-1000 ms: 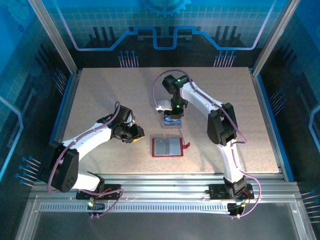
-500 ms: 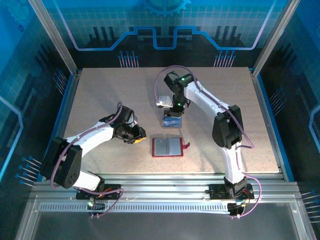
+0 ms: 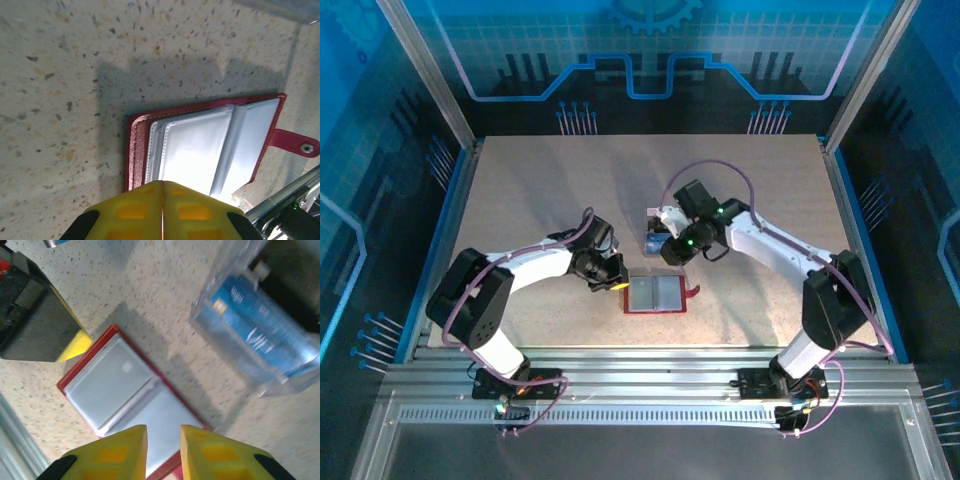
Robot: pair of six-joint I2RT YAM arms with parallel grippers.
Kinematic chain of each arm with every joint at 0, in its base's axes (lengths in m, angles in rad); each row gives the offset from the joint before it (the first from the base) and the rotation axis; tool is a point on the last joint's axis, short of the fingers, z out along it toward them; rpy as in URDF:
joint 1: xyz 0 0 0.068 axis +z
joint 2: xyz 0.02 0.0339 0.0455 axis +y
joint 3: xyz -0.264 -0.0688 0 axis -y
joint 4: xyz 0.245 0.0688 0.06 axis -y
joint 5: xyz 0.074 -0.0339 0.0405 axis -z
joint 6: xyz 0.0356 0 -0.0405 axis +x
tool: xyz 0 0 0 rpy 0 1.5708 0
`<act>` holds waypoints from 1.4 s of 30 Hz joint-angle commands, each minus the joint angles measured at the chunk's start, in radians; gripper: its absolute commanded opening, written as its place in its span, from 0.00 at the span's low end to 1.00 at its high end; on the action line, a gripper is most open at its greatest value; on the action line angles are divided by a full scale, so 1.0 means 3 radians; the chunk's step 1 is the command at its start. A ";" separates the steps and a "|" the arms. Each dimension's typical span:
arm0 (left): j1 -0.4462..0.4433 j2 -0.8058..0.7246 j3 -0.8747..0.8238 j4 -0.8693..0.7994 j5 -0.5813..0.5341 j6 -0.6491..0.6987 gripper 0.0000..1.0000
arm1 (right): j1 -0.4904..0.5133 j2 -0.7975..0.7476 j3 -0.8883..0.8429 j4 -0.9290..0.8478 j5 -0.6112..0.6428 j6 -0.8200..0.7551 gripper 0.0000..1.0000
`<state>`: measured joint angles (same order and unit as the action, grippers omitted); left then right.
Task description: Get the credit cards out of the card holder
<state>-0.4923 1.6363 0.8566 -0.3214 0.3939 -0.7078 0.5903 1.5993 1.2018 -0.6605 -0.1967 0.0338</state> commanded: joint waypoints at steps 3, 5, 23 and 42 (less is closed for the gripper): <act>-0.0046 0.0062 0.0032 0.0048 0.0041 -0.0069 0.04 | 0.0046 -0.0135 -0.0486 0.0713 -0.0372 0.1481 0.17; -0.0056 0.0101 0.0029 0.0049 0.0056 -0.0065 0.03 | 0.0061 -0.0065 -0.0571 0.0786 -0.0551 0.1772 0.15; -0.0074 0.0139 -0.0113 -0.0015 0.0001 0.0005 0.00 | 0.0349 0.0594 -0.0747 0.1502 -0.0994 0.2611 0.23; -0.0076 0.0112 -0.0053 -0.0092 -0.0040 0.0002 0.00 | 0.0338 0.0695 -0.0748 0.1177 -0.0711 0.2468 0.25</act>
<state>-0.5079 1.6764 0.8352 -0.3092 0.3927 -0.7074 0.6884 1.8069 0.9699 -0.2440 -0.4530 0.8001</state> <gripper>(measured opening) 0.044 0.250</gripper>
